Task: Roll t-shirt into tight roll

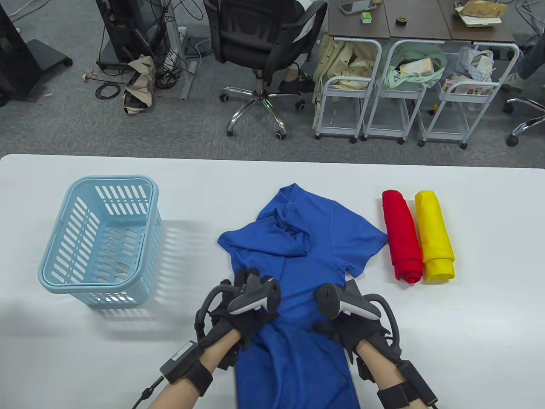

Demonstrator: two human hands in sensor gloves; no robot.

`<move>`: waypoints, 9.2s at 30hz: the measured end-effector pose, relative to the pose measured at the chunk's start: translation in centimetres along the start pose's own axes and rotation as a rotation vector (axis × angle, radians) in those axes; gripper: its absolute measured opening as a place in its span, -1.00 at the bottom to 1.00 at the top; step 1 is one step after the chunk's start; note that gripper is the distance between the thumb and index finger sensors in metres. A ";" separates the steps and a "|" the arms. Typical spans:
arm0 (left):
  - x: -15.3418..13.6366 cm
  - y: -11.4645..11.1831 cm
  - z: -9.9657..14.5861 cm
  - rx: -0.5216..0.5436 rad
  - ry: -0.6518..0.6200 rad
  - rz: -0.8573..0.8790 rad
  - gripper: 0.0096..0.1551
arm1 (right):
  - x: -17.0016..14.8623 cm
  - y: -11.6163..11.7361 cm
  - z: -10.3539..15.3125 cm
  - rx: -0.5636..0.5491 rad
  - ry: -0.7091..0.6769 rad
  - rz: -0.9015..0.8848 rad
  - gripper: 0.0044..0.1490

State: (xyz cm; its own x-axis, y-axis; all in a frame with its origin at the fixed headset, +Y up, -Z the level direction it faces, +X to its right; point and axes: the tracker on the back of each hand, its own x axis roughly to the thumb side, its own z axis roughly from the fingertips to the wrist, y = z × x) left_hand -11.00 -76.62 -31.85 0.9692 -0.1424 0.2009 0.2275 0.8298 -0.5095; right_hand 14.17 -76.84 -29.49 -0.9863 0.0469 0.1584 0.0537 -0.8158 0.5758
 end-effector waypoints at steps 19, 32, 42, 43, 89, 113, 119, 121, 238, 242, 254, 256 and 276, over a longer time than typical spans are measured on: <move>5.4 1.4 -0.3 0.101 0.018 -0.115 -0.01 | 1.7 0.5 0.6 0.017 0.003 0.093 0.12; -6.3 0.2 3.7 -0.122 0.167 -0.302 -0.03 | -3.0 -1.6 -0.8 -0.084 0.200 -0.047 -0.09; 0.6 0.1 2.1 0.077 -0.042 -0.019 -0.15 | 2.9 0.5 -0.3 0.006 -0.040 0.050 0.12; 0.1 -0.8 1.8 0.011 -0.035 -0.075 -0.10 | 2.4 0.4 -0.7 -0.005 0.002 0.085 0.13; -1.4 7.5 -11.6 0.068 -0.027 0.243 -0.27 | -1.8 -0.2 0.8 0.027 0.030 0.042 0.32; -9.9 6.4 -13.7 0.027 0.494 0.607 -0.18 | -1.6 -0.4 0.6 0.033 0.037 0.047 0.35; -5.5 8.9 -11.0 0.262 0.309 0.328 -0.23 | -1.4 -0.5 0.5 0.032 0.040 0.061 0.36; -3.7 9.0 -11.3 0.289 0.107 0.201 -0.32 | -1.4 -0.5 0.5 0.033 0.038 0.057 0.36; -9.7 3.2 -5.8 0.089 0.210 0.477 -0.24 | 0.8 -1.7 -3.2 0.136 0.012 0.003 0.12; -10.0 3.1 -7.0 0.077 0.232 0.264 -0.22 | 3.7 -2.0 -2.3 0.088 -0.050 0.052 0.11; -10.9 3.3 -8.9 0.048 0.265 0.153 -0.20 | 4.5 -0.7 -2.1 0.133 -0.120 0.122 0.18; -10.9 3.4 -9.3 0.041 0.260 0.174 -0.24 | 4.1 -1.1 -2.0 0.128 -0.081 0.121 0.18; -9.9 4.4 -9.8 0.175 0.175 0.055 -0.32 | 22.0 2.6 3.3 0.025 -0.565 0.454 -0.09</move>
State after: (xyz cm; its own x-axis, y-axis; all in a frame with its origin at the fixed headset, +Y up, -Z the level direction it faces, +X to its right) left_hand -18.62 -76.86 -44.30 0.9847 -0.1731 0.0217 0.1692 0.9175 -0.3600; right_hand -6.88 -76.03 -21.89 -0.6348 0.0025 0.7726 0.4490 -0.8126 0.3716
